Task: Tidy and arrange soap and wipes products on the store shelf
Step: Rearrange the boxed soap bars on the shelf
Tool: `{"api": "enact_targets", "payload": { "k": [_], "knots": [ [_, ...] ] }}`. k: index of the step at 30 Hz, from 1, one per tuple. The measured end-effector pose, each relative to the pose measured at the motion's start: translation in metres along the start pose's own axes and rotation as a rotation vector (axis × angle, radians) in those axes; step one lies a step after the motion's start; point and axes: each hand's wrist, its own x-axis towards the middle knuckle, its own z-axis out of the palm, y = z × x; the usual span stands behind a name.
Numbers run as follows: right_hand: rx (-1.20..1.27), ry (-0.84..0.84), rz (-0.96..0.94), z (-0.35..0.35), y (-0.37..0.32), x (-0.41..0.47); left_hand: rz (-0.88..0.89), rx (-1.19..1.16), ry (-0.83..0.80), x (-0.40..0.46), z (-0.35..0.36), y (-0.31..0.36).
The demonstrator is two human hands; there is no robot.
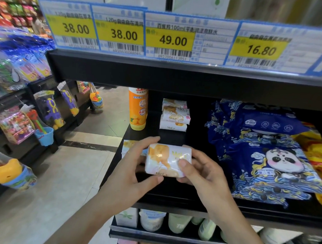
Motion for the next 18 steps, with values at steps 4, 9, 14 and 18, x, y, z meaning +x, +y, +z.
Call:
{"api": "enact_targets", "payload": {
  "k": [4,9,14,18],
  "knots": [
    [0.001,0.018,0.017,0.001,0.001,0.002,0.01,0.011,0.009,0.001,-0.001,-0.002],
    [-0.012,0.003,0.008,0.002,-0.002,0.0,-0.035,-0.004,0.003,0.001,-0.001,-0.004],
    [-0.014,-0.029,-0.04,0.001,-0.004,-0.004,-0.046,-0.003,0.009,0.002,-0.002,-0.002],
    [-0.124,-0.159,-0.106,-0.005,-0.005,-0.009,-0.031,-0.026,0.01,0.002,-0.002,0.0]
  ]
}}
